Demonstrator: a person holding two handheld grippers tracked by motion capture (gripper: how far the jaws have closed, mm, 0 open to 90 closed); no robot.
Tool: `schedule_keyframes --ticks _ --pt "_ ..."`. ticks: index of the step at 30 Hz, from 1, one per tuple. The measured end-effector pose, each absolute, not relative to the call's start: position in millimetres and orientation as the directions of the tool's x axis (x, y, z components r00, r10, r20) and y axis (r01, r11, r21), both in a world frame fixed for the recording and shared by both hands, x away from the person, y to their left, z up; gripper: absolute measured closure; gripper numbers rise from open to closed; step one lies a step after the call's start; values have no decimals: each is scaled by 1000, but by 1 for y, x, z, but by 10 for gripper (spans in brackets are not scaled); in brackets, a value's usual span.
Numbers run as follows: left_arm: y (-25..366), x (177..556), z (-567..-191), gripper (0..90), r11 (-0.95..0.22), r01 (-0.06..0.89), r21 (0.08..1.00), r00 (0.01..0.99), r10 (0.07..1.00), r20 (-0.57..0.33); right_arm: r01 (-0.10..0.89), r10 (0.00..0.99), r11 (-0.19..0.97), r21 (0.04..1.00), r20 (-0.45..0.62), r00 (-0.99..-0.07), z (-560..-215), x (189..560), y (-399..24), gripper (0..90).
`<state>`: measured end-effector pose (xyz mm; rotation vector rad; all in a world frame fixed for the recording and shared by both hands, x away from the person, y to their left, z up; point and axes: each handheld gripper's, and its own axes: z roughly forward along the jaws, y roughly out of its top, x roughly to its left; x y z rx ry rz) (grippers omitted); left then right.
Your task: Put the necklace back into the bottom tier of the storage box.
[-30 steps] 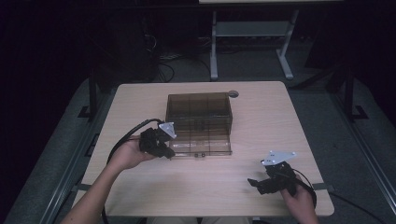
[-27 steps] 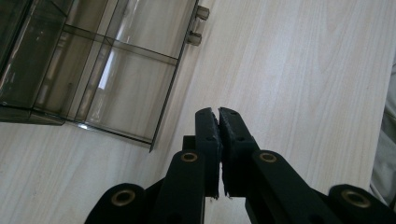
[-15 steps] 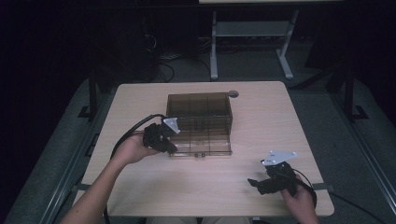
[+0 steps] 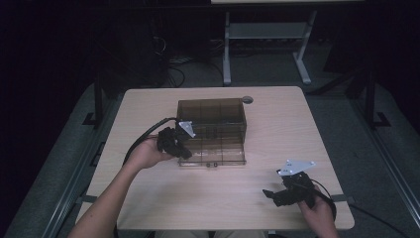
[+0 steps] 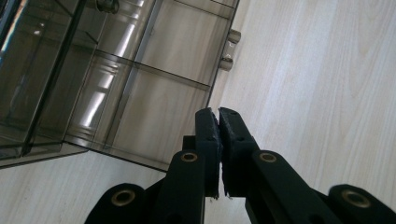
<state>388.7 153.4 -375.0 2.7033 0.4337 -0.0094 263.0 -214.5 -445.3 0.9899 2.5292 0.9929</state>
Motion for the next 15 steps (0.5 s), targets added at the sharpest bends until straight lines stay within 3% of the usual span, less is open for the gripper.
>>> schedule_keyframes --ticks 15 --pt "146 406 -382 867 -878 321 355 946 312 -83 502 672 539 676 14 -740 -445 264 -214 138"
